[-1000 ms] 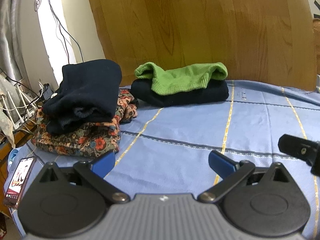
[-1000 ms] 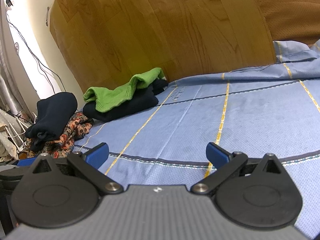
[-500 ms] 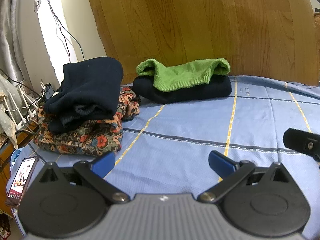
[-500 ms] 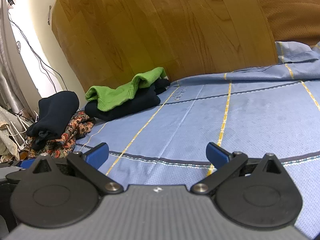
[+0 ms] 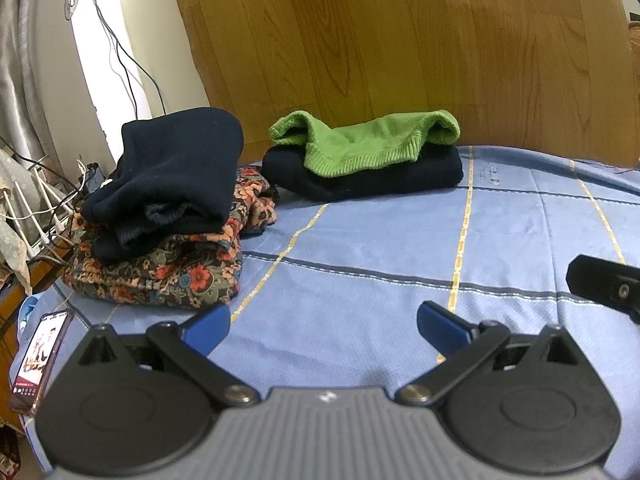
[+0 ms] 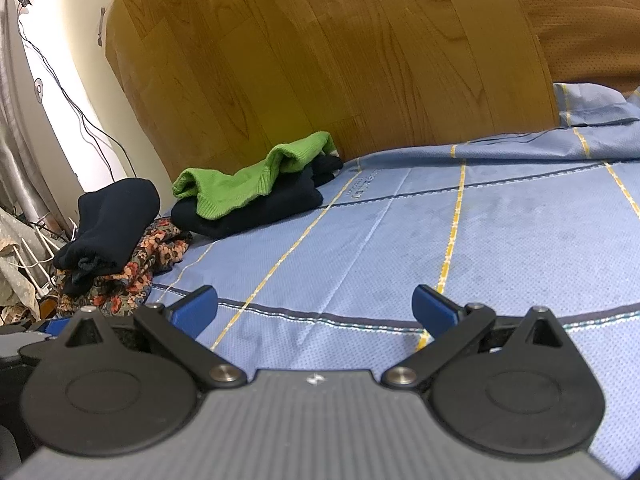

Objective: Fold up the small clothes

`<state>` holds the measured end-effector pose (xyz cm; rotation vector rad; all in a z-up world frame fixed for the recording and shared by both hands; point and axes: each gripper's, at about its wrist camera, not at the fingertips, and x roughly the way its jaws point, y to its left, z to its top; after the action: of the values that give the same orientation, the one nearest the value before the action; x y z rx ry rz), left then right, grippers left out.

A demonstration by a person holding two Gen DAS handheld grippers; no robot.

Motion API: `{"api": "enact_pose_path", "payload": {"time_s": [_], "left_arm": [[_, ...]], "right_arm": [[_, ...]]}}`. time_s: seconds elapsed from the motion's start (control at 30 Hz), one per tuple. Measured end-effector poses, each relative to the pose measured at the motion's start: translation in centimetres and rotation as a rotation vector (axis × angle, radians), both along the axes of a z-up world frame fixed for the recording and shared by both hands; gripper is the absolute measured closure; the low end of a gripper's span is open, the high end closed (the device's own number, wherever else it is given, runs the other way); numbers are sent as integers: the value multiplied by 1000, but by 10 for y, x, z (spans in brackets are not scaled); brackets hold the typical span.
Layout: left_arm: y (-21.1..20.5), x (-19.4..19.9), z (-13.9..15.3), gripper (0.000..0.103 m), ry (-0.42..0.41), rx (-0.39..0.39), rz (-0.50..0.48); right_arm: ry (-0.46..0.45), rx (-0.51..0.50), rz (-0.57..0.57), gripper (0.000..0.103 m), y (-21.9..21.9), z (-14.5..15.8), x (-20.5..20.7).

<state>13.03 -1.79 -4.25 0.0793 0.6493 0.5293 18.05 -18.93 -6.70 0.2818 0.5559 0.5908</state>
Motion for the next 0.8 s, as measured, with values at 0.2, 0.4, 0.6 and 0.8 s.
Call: {"api": "enact_pose_path", "payload": {"time_s": [0.2,0.4,0.6,0.8], "left_arm": [[0,1,0,0,2,-3,0],[0,0,0,0,1,-3,0],[0,0,1,0,0,-3,1],[1,-1,2,0,-4,-2,9]], "right_arm": [[2,0,3,0,0,0,1],[3,0,4,0,-1,0,1],[4,2,4,0,-1,0,2],[5,2,4,0,-1,-1,2]]}}
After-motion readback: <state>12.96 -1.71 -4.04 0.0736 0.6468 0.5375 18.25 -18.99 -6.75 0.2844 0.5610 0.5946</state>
